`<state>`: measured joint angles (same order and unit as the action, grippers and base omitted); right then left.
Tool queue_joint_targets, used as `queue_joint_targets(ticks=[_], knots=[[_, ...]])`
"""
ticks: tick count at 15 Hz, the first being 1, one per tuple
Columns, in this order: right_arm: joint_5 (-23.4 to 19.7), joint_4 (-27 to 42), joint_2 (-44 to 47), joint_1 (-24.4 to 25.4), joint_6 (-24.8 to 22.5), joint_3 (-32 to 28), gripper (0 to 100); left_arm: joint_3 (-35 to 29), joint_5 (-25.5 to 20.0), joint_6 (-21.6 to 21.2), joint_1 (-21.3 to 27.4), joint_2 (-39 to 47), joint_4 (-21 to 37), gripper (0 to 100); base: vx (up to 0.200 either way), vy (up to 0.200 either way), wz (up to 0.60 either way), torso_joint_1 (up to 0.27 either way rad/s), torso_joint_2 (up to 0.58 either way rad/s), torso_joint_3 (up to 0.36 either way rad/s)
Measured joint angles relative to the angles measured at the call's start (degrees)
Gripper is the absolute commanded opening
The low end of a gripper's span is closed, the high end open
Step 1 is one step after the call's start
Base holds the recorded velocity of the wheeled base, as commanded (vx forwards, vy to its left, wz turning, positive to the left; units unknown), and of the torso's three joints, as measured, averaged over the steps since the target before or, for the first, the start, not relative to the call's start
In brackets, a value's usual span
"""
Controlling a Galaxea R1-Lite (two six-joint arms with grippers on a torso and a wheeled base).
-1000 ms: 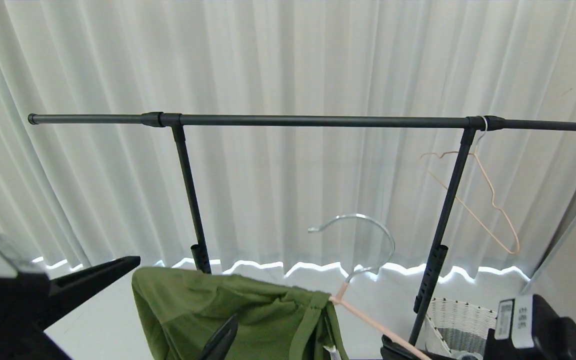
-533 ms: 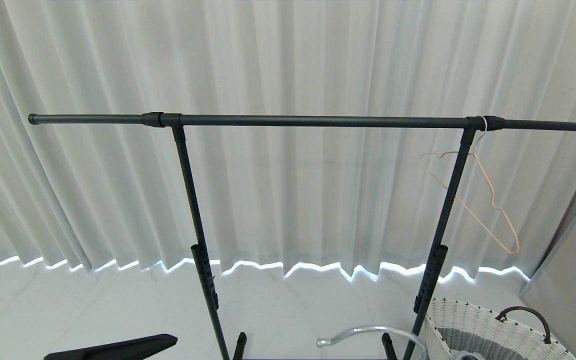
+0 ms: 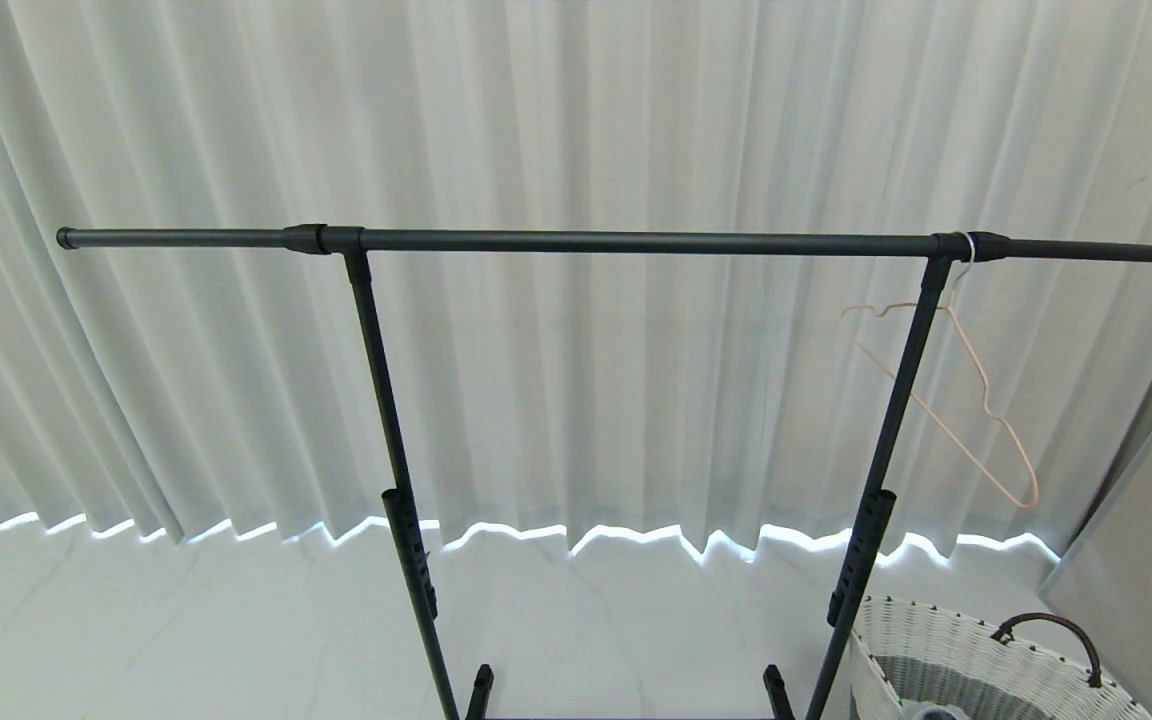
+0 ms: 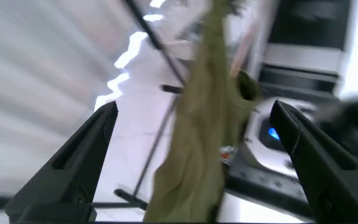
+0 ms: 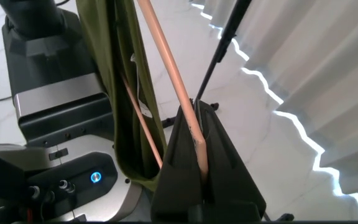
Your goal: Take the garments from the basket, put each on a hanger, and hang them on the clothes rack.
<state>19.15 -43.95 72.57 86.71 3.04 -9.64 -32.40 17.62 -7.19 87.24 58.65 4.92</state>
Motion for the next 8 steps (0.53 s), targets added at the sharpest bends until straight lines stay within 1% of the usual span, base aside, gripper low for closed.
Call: queue_joint_targets(ticks=[1,3,7,8], knots=[[0.0,0.0,0.0,0.2,-0.4,0.0,0,0.1,-2.2,-0.6,0.0,0.8,0.0,100,0.000,0.000,0.00,0.000,0.00,0.000],[0.0,0.1,0.0,0.3,-0.6,0.1,0,0.2,-3.4,-0.6,-1.2,2.0,0.0,100,0.000,0.000,0.00,0.000,0.00,0.000],[-0.2,0.1,0.0,0.5,-1.8,0.0,0,0.5,-9.3,-0.9,-9.9,4.4,0.0,100,0.000,0.000,0.00,0.000,0.00,0.000],[-0.2,0.1,0.0,0.5,-1.8,0.0,0,0.9,-10.0,-1.1,-11.3,4.6,0.1,100,0.000,0.000,0.00,0.000,0.00,0.000]])
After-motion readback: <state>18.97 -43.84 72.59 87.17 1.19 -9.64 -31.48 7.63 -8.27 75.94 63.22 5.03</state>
